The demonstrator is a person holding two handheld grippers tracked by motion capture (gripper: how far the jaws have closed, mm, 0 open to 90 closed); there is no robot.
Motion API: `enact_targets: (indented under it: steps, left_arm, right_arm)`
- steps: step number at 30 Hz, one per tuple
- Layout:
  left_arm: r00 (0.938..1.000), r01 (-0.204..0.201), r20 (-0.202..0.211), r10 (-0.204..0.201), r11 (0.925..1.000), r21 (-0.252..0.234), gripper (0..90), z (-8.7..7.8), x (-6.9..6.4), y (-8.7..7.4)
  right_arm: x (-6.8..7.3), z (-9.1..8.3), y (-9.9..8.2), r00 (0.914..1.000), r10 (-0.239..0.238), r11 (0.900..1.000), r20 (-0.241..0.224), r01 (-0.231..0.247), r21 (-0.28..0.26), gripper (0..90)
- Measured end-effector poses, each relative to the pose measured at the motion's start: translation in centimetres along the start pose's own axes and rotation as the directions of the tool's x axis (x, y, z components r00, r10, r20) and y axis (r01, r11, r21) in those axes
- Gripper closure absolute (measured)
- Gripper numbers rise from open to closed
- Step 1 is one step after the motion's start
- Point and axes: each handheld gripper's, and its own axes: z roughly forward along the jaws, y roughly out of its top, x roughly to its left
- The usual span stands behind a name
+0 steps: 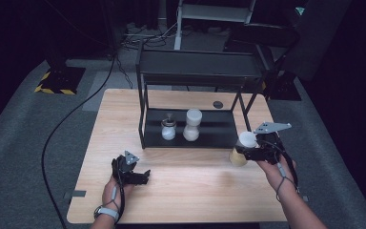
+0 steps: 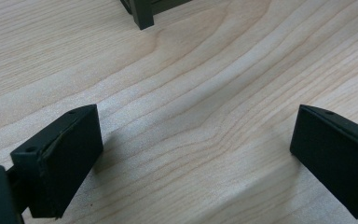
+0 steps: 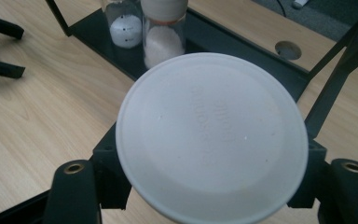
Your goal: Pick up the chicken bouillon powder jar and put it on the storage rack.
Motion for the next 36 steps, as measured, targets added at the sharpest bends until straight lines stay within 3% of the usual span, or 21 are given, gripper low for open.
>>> enact_targets:
  steps: [19, 36]
  left_arm:
    - [1.0000, 0.001, -0.001, -0.001, 1.0000, 0.001, 2.4, 0.0, 0.0, 0.0]
    - [1.0000, 0.000, -0.001, 0.000, 1.0000, 0.001, 2.4, 0.0, 0.0, 0.0]
  right_arm:
    - [-1.9, 0.7, 4.0, 0.9999, 0.016, 0.9990, 0.002, -0.016, -0.041, 33.3]
    - [-2.2, 5.1, 7.2, 0.9999, 0.011, 0.9999, 0.011, -0.011, 0.003, 33.3]
